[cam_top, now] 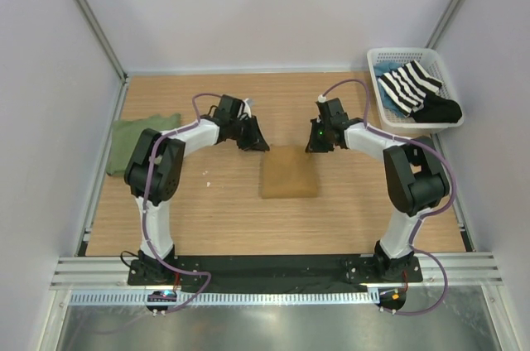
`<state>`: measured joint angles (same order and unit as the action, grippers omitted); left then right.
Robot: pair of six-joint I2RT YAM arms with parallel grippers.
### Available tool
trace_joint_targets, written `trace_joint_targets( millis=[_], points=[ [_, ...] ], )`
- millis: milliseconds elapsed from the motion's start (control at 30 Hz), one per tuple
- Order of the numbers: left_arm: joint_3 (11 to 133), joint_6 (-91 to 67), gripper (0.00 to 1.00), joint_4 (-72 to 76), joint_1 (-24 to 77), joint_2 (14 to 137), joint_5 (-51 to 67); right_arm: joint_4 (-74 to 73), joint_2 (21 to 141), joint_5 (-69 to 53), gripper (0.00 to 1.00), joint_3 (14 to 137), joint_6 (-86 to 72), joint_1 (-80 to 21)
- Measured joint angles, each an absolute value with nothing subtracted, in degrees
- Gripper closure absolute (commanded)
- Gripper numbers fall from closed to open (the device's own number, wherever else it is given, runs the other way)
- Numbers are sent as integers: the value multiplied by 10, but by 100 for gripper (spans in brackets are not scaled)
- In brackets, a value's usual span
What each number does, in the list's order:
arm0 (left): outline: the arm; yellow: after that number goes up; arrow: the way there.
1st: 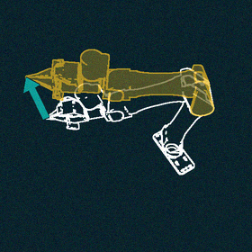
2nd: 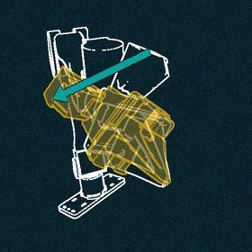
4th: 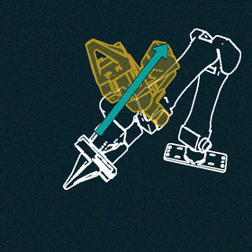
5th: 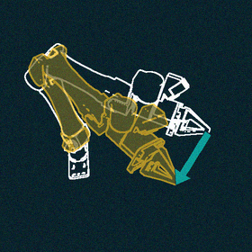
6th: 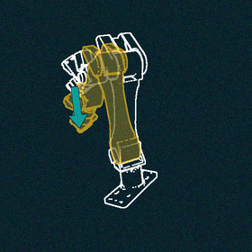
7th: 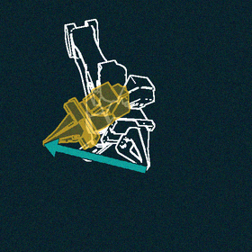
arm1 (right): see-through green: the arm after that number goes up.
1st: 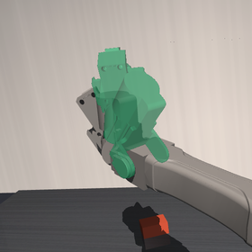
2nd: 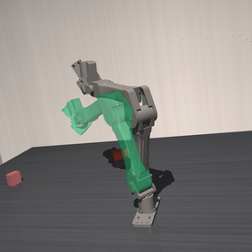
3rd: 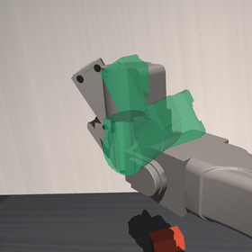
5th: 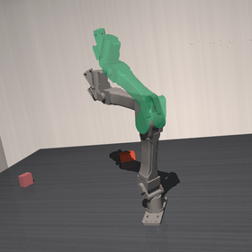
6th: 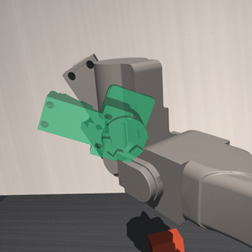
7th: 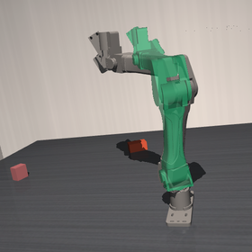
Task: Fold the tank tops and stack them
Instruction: Fold the tank top, then neatly place the folded tank top to the corner
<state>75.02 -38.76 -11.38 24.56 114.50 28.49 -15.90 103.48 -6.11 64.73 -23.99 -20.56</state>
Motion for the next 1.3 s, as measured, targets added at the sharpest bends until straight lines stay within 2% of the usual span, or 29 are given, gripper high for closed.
trace_joint_targets(
  millis=[33, 533, 800, 867, 900, 933, 967, 1000, 1100, 1233, 1300],
  points=[
    [752, -388, 100, -113, 246, 1145, 284, -159, 1034, -61, 99, 647, -240, -206],
    [751, -403, 100, -115, 249, 1105, 289, -179, 910, -39, 99, 613, -243, -206],
    [799, -416, 100, -128, 254, 1147, 293, -182, 954, 6, 99, 604, -264, -203],
    [819, -417, 99, -128, 254, 1175, 293, -178, 977, 16, 96, 602, -272, -199],
    [828, -418, 97, -128, 254, 1190, 291, -177, 987, 19, 92, 602, -274, -197],
    [836, -418, 88, -130, 254, 1206, 289, -176, 996, 23, 81, 602, -277, -194],
    [841, -417, 80, -131, 254, 1217, 288, -176, 1003, 26, 75, 602, -282, -192],
    [842, -418, 63, -133, 254, 1226, 284, -176, 1008, 29, 63, 603, -284, -192],
    [842, -416, 48, -151, 254, 1229, 274, -176, 1011, 41, 46, 603, -289, -189],
    [839, -413, 47, -163, 254, 1203, 257, -179, 990, 46, 45, 599, -289, -187],
    [835, -410, 47, -175, 254, 1175, 251, -183, 969, 46, 51, 597, -288, -187]
  ],
)
